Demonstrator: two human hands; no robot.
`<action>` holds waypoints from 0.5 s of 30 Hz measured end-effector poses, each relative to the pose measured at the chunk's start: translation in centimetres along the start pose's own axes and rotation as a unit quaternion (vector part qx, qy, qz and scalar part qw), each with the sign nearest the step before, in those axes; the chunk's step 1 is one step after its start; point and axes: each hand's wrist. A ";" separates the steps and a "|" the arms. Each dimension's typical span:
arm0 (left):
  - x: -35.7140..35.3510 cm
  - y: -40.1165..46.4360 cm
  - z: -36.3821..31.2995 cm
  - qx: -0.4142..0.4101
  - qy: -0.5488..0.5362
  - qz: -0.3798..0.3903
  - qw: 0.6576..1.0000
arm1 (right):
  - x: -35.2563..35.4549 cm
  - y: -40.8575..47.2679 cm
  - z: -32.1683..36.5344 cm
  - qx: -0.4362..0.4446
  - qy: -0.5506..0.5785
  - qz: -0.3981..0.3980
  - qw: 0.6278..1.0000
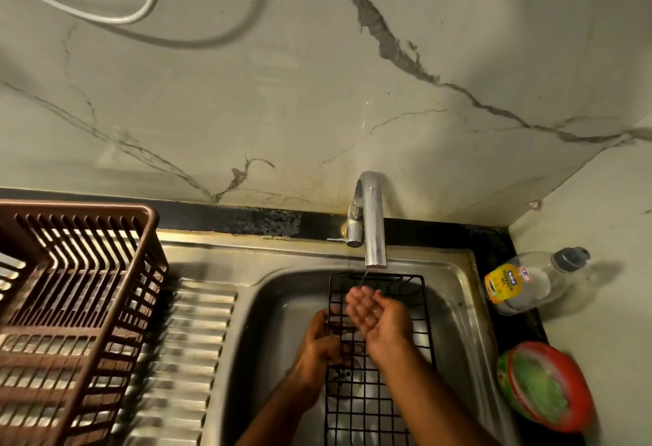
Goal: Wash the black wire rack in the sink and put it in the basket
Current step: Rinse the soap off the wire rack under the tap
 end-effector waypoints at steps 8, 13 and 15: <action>0.2 0.0 -0.7 -0.016 -0.008 -0.009 1.000 | 0.3 -1.1 -0.5 -0.036 -0.086 -0.022 0.995; -0.3 0.3 -1.7 -0.030 0.010 -0.014 0.999 | -1.1 -1.4 -2.1 -0.022 0.017 -0.012 1.000; 0.3 0.2 -1.8 -0.035 -0.006 -0.029 0.999 | -1.0 -2.3 -2.7 -0.045 -0.029 0.007 0.999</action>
Point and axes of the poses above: each hand's wrist, its own y-axis towards the middle knuckle, its own x-axis out of the back of the hand, z = x × y, and after that the axes turned 5 degrees about x, right-handed
